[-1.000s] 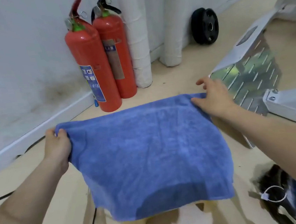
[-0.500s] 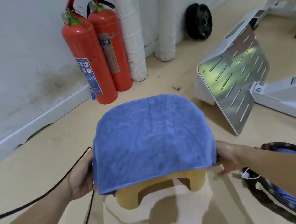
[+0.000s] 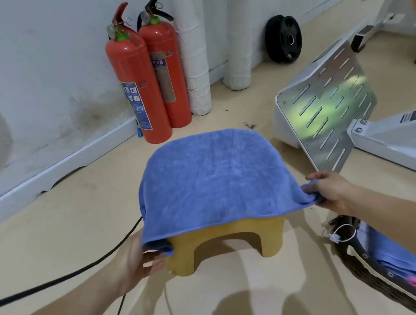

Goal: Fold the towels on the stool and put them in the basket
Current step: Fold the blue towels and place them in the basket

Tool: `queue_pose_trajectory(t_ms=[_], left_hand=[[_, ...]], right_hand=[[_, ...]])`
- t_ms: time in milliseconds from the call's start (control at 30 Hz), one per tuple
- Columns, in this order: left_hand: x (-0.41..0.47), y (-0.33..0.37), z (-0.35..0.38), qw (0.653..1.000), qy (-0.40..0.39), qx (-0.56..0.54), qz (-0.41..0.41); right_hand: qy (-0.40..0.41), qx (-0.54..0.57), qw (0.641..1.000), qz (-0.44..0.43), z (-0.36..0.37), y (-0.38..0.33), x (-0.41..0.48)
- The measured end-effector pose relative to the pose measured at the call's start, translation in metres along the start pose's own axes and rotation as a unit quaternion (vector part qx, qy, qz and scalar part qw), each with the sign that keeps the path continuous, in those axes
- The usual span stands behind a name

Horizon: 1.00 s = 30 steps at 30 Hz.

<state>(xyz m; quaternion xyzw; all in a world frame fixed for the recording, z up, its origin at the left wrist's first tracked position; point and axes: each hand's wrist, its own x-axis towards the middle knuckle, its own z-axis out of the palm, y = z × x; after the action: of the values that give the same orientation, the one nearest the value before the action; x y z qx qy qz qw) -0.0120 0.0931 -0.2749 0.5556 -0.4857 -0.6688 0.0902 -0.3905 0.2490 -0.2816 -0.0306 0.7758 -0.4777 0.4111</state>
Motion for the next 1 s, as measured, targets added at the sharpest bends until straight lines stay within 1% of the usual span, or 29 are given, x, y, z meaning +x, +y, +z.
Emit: queue_pose_trajectory(t_ms=[67, 167, 233, 300, 367, 467, 567, 633, 667, 733, 767, 833, 867, 900, 967, 1000], left_hand=[[-0.009, -0.002, 0.019, 0.997, 0.058, -0.036, 0.033], [-0.021, 0.006, 0.039, 0.986, 0.118, -0.048, 0.111], [-0.028, 0.015, 0.044, 0.976, 0.146, -0.023, 0.162], [-0.032, 0.031, 0.044, 0.961, 0.184, 0.009, 0.204], [-0.03, 0.055, 0.033, 0.947, 0.219, 0.0, 0.234], [-0.022, 0.096, -0.002, 0.928, 0.26, -0.102, 0.245], [-0.028, 0.131, -0.037, 0.906, 0.265, -0.193, 0.269], [-0.04, 0.151, -0.046, 0.887, 0.247, -0.236, 0.311], [-0.047, 0.159, -0.043, 0.882, 0.246, -0.226, 0.332], [-0.057, 0.166, -0.023, 0.894, 0.234, -0.143, 0.356], [-0.061, 0.164, -0.006, 0.907, 0.194, -0.107, 0.359], [-0.066, 0.153, 0.032, 0.939, 0.05, -0.073, 0.331], [-0.068, 0.148, 0.046, 0.947, -0.014, -0.069, 0.313], [-0.071, 0.146, 0.057, 0.951, -0.059, -0.071, 0.295], [-0.074, 0.146, 0.061, 0.953, -0.103, -0.086, 0.271], [-0.075, 0.147, 0.059, 0.953, -0.117, -0.087, 0.267]], right_hand=[[0.046, -0.004, 0.997, -0.062, -0.001, -0.012, -0.008], [0.11, -0.043, 0.972, -0.203, 0.01, -0.043, -0.034], [0.1, -0.042, 0.955, -0.277, 0.024, -0.067, -0.06], [0.06, -0.043, 0.944, -0.322, 0.038, -0.083, -0.08], [0.015, -0.033, 0.943, -0.33, 0.049, -0.094, -0.098], [-0.049, -0.03, 0.95, -0.307, 0.059, -0.103, -0.116], [-0.085, -0.085, 0.955, -0.27, 0.07, -0.114, -0.125], [-0.118, -0.096, 0.957, -0.246, 0.08, -0.125, -0.131], [-0.136, -0.091, 0.956, -0.243, 0.086, -0.131, -0.136], [-0.158, -0.085, 0.948, -0.265, 0.098, -0.14, -0.149], [-0.162, -0.085, 0.942, -0.283, 0.105, -0.142, -0.155], [-0.174, -0.091, 0.926, -0.323, 0.116, -0.138, -0.167], [-0.18, -0.106, 0.913, -0.35, 0.12, -0.134, -0.173], [-0.182, -0.127, 0.899, -0.378, 0.124, -0.129, -0.177], [-0.183, -0.145, 0.882, -0.41, 0.127, -0.121, -0.18], [-0.183, -0.133, 0.886, -0.405, 0.126, -0.119, -0.18]])
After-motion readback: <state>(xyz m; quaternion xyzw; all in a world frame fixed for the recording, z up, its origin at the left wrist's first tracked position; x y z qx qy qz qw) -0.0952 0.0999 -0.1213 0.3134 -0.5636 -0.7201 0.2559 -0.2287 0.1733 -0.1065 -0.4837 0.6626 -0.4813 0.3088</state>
